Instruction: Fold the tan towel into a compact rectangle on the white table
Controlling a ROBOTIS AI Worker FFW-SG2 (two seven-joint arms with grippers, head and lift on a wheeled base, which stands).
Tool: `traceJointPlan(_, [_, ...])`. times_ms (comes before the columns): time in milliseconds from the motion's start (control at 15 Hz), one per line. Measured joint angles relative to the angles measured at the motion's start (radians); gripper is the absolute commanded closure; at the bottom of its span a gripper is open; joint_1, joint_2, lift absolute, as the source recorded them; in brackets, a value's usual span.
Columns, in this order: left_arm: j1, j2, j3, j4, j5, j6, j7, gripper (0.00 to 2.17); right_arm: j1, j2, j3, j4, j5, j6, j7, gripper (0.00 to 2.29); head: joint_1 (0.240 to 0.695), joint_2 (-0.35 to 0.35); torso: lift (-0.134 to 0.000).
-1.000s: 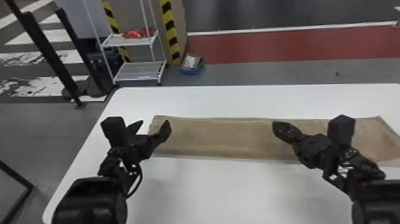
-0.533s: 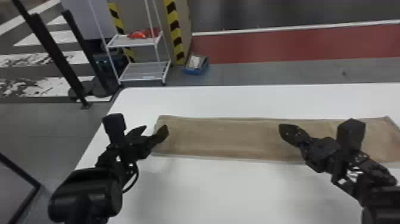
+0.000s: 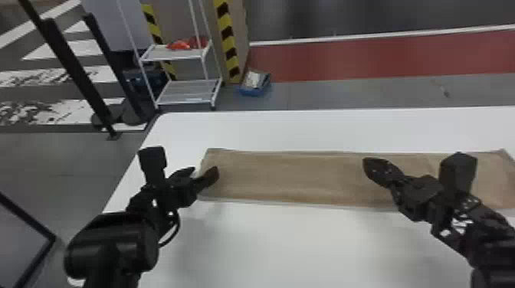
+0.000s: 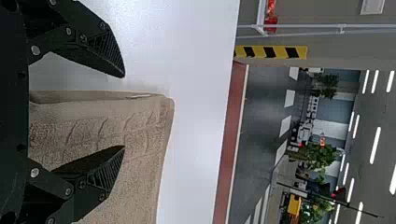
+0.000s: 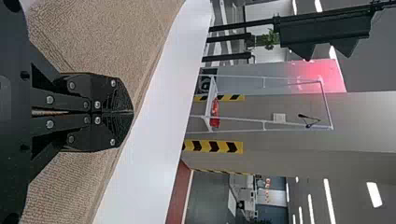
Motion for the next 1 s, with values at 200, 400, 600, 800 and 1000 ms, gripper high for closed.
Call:
traceJointPlan(200, [-0.008, 0.001, -0.003, 0.001, -0.009, 0.029, 0.000, 0.53, 0.002, -0.001, -0.001, 0.000, 0.000, -0.002, 0.000, 1.69, 0.695, 0.190, -0.125])
traceJointPlan(400, [-0.013, 0.004, -0.004, 0.003, -0.013, 0.048, 0.002, 0.97, 0.004, -0.003, -0.004, 0.000, -0.002, -0.003, 0.000, 1.69, 0.695, 0.190, -0.125])
traceJointPlan(600, [-0.014, 0.002, -0.001, -0.008, -0.010, 0.063, 0.014, 1.26, 0.003, -0.003, -0.005, 0.001, -0.005, -0.003, 0.000, 1.69, 0.695, 0.190, -0.125])
traceJointPlan(800, [-0.013, -0.002, 0.004, -0.052, 0.010, 0.148, 0.030, 1.29, 0.004, -0.003, -0.009, 0.004, -0.009, -0.009, 0.000, 1.69, 0.695, 0.188, -0.125])
traceJointPlan(1000, [-0.010, -0.007, -0.006, -0.132, 0.024, 0.215, 0.060, 1.29, 0.010, -0.003, -0.021, 0.004, -0.012, -0.019, 0.001, 1.69, 0.695, 0.172, -0.125])
